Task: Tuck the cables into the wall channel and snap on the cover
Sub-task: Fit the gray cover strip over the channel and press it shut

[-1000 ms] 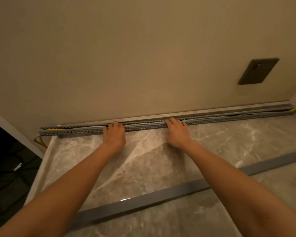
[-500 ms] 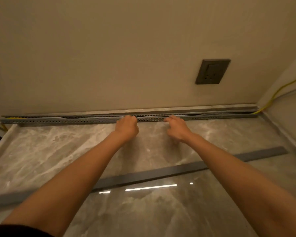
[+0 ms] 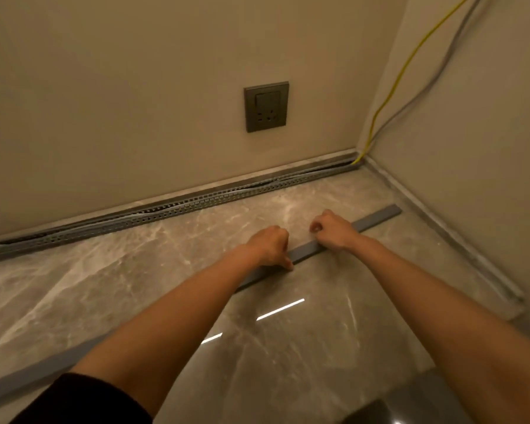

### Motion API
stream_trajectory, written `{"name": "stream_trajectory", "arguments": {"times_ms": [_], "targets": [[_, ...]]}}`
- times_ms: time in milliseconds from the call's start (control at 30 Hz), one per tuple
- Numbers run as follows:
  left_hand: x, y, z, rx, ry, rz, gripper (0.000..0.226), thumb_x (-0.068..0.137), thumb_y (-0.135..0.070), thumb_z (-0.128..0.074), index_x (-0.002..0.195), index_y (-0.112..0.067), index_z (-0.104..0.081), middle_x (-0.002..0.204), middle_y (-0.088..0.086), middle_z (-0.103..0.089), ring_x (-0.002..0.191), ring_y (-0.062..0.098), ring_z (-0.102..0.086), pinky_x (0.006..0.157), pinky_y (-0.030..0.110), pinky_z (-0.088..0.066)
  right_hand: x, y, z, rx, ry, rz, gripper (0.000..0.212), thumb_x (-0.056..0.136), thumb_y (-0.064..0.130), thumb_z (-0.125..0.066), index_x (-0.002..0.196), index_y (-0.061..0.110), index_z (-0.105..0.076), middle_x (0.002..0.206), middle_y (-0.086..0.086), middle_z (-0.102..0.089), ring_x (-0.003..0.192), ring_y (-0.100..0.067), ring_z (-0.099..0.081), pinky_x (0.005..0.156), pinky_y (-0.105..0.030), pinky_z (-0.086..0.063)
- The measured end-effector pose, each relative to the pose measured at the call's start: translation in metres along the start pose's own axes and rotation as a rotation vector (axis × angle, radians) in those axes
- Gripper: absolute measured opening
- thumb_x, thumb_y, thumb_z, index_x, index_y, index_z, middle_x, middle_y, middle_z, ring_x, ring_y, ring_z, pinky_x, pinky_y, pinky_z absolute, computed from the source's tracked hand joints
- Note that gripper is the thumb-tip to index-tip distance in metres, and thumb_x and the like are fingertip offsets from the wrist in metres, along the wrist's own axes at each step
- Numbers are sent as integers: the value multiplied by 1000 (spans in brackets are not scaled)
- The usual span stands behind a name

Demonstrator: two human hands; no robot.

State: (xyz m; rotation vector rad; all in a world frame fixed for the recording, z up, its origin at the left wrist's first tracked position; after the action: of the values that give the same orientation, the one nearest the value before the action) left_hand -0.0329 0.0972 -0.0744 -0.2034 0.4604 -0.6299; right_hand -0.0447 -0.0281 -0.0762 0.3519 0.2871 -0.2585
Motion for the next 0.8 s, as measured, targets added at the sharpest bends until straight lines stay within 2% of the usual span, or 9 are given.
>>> {"name": "stream_trajectory", "arguments": {"times_ms": [67,167,267,333,467,600,700,800], "targets": [[4,-6,-3,21,2,-21,43,76,-27,-72,109,-3,-59,123,17,-55,109,31,-54,88,34,-47,-3,-12,1,-2,-1,-11,33,88,11,-49,117,10,-64,130,-17,-50,119,-34,-52,106,-44,-42],[7,-1,-1,68,-22,8,49,75,-29,-72,114,-4,-55,122,17,-56,108,32,-56,87,36,-48,-3,-27,3,-70,5,-14,38,90,14,-49,127,14,-56,134,-14,-48,125,-31,-47,109,-45,-37],[11,11,5,48,-68,74,51,75,-24,-72,116,-5,-48,121,18,-56,108,33,-56,86,38,-48,2,-33,9,-145,-18,22,46,93,16,-47,139,17,-42,143,-8,-40,136,-27,-35,116,-50,-24],[16,17,10,29,-74,111,44,79,-17,-68,115,-6,-46,119,18,-56,107,33,-56,83,39,-48,9,-37,16,-192,-38,27,48,95,13,-45,142,17,-37,147,-7,-36,140,-25,-30,118,-52,-18],[35,26,28,35,-120,159,25,82,-11,-62,106,-6,-58,117,18,-58,106,32,-56,84,38,-48,31,-46,34,-280,-34,40,53,95,9,-43,146,18,-30,154,-5,-29,144,-24,-22,118,-54,-13],[58,33,44,81,-158,300,23,87,-10,-55,107,-1,-59,118,20,-59,109,34,-57,87,40,-49,61,-63,51,-301,5,67,59,95,4,-38,150,17,-19,159,-3,-18,148,-22,-14,119,-54,-13],[81,26,48,87,-148,347,31,88,-21,-57,113,-1,-56,122,20,-57,111,33,-56,89,40,-48,82,-82,56,-299,87,91,64,96,3,-35,152,19,-11,162,-1,-5,150,-20,-6,119,-54,-11],[107,9,48,88,-156,356,46,84,-38,-62,114,-4,-54,122,18,-58,112,32,-55,90,38,-46,104,-102,62,-233,74,128,63,95,2,-34,152,17,-12,162,-2,-5,149,-19,-13,120,-49,-12]]}}
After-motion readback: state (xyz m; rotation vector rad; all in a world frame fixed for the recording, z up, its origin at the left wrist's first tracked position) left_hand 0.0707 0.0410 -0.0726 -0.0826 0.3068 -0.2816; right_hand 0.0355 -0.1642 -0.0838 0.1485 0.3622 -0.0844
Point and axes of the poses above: each hand's wrist, its own x-axis towards the middle knuckle, its own z-axis out of the back of the hand, y = z × x, the point moved 7 cm from there along x, towards the middle knuckle
